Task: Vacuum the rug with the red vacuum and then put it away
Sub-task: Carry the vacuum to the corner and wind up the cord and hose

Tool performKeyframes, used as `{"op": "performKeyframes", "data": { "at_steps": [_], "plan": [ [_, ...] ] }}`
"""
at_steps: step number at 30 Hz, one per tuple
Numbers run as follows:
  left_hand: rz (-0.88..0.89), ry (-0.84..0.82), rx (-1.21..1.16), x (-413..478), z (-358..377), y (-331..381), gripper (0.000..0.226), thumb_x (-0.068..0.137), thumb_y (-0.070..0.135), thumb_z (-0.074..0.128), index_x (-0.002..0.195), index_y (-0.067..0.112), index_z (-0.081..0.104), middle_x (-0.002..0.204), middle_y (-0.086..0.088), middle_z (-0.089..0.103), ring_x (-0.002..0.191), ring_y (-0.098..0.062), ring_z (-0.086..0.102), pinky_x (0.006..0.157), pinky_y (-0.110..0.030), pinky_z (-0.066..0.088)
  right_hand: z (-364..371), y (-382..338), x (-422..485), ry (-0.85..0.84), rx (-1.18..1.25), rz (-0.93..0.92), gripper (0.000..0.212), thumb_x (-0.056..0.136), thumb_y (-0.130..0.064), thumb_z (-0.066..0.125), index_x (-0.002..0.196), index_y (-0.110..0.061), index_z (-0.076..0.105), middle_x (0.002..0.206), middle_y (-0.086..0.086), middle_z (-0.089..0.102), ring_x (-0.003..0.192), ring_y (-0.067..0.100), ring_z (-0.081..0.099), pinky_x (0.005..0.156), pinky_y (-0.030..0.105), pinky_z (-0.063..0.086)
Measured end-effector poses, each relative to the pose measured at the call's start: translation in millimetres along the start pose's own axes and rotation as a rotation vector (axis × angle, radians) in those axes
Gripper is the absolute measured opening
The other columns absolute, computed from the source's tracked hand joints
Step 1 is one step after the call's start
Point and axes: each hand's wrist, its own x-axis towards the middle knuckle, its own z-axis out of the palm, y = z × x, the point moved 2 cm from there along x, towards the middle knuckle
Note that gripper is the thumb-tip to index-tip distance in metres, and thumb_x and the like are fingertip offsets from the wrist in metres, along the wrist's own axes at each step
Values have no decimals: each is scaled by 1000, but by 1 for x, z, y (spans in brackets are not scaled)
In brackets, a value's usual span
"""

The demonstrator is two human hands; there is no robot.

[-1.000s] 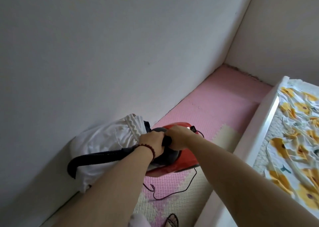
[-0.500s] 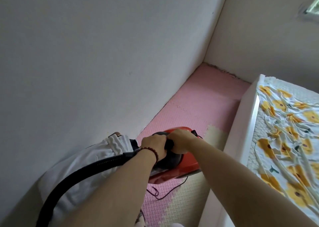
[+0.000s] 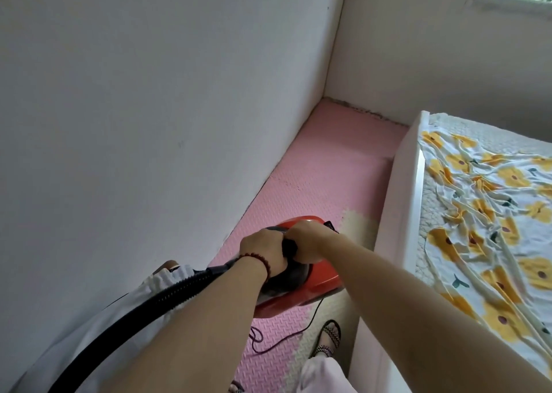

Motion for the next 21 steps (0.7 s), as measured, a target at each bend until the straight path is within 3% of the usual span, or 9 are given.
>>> {"op": "performKeyframes", "data": {
  "at_steps": [7, 12, 16, 21],
  "plan": [
    [-79, -14, -22, 68, -9, 66, 30, 85, 30, 53, 113, 27, 58, 112, 0, 64, 103, -24, 61, 84, -34, 49, -14, 95, 18, -34, -12, -80, 7, 87, -22, 54, 81, -21, 51, 81, 2, 55, 74, 23, 54, 64, 33, 47],
    [-130, 18, -58, 128, -25, 123, 33, 84, 30, 52, 117, 31, 57, 114, 2, 64, 105, -24, 60, 86, -34, 49, -39, 176, 24, 16, -54, -108, 14, 89, -23, 53, 94, -14, 62, 82, 3, 54, 75, 23, 53, 64, 33, 46],
    [-140, 60, -64, 166, -38, 163, 29, 85, 31, 51, 114, 31, 57, 112, 1, 65, 103, -25, 61, 84, -34, 49, -60, 230, 23, 59, -90, -134, 11, 88, -22, 54, 93, -17, 62, 82, 2, 56, 73, 24, 54, 64, 34, 50],
    [-90, 79, -31, 207, -48, 204, 26, 88, 32, 48, 112, 29, 57, 109, 0, 65, 100, -24, 61, 82, -33, 48, -74, 287, 21, 92, -75, -108, 2, 88, -20, 56, 87, -21, 57, 76, -2, 50, 70, 21, 51, 58, 29, 39]
  ]
}}
